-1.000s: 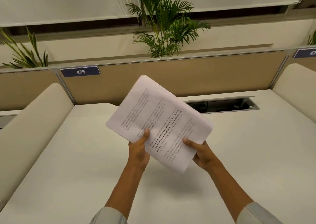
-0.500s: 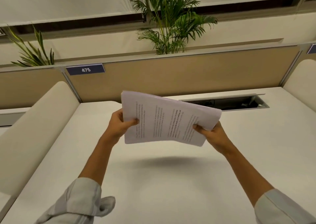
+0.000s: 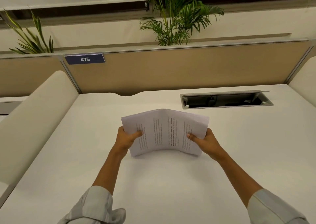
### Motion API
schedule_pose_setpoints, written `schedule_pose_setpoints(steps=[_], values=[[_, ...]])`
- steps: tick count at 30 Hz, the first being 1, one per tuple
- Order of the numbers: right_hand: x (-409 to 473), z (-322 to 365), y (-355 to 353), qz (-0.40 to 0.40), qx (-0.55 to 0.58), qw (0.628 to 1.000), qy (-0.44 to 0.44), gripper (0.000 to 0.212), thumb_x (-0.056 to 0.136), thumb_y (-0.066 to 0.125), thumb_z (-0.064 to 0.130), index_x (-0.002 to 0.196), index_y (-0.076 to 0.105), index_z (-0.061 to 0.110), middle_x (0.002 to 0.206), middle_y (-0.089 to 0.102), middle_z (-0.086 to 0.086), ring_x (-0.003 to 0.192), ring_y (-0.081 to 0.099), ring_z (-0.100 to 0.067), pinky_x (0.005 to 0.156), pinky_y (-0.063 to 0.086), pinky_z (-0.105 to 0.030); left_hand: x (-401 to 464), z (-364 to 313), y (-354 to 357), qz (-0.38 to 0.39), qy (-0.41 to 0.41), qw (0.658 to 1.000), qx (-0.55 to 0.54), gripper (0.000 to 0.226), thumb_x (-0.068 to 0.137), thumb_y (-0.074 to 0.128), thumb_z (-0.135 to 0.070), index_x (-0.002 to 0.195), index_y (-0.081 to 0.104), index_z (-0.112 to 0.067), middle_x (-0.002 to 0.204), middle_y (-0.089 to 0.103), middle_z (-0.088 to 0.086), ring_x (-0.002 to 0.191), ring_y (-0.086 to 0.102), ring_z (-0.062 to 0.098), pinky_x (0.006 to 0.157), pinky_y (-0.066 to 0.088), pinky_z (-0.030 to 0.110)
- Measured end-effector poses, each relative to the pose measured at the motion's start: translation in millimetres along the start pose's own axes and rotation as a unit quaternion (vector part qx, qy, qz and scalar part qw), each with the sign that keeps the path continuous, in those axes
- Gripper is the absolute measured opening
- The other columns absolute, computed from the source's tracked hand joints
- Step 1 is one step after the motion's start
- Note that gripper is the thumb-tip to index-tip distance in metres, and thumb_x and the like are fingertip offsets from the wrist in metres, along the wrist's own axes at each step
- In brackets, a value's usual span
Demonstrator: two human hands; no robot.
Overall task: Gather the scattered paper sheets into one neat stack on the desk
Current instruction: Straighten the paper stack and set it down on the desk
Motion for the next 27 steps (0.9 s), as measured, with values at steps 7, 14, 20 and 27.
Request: schedule_pose_setpoints(steps=[7,14,20,27], values=[[-3.9,-14.5,-0.8,0.041,-0.025,0.999,0.001,0.040,0.089,0.067,0.015,0.109,0.059,0.050,0.113,0.067,0.008,0.109,0.064,-0.015,0.080,0.060,-0.027,-12.4,24.1,6.6,-0.015,-0.004,1.000,-0.013,0.043,0.064,0.079,0.000,0.099,0.070,-0.024,0.089,0.079,-0.013,0.084,0.075,0.009,0.065,0.061,0.022],[-5.3,-22.3,-6.4,0.078,-0.071,0.994,0.029,0.042,0.093,0.062,0.013,0.132,0.051,0.022,0.124,0.062,-0.010,0.119,0.058,-0.025,0.095,0.055,-0.046,-12.9,28.4,9.4,-0.020,-0.033,0.999,-0.014,0.046,0.064,0.076,0.007,0.099,0.069,-0.021,0.096,0.074,-0.003,0.090,0.070,0.015,0.082,0.059,0.042],[-10.6,-5.4,-1.5,0.063,0.019,0.997,0.040,0.030,0.093,0.061,0.014,0.111,0.062,0.038,0.113,0.070,-0.002,0.107,0.068,-0.021,0.086,0.059,-0.042,11.4,-14.1,6.4,-0.064,-0.036,0.996,0.045,0.031,0.076,0.074,0.000,0.103,0.066,-0.013,0.099,0.070,0.005,0.096,0.069,0.033,0.066,0.057,0.031],[-21.9,-9.6,45.3,-0.059,0.339,0.933,0.108,0.037,0.090,0.059,-0.005,0.114,0.061,0.023,0.111,0.075,-0.001,0.099,0.072,-0.020,0.078,0.062,-0.039,-5.4,-36.1,18.5,-0.267,-0.083,0.960,-0.028,0.074,0.069,0.085,-0.043,0.126,0.046,-0.015,0.120,0.052,0.002,0.104,0.054,0.022,0.085,0.047,0.034]])
Point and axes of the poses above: each hand's wrist, its own x-axis towards the middle knuckle, its own y-axis out of the palm, z = x × y, the point moved 1 cm from there along x, towards the middle knuckle
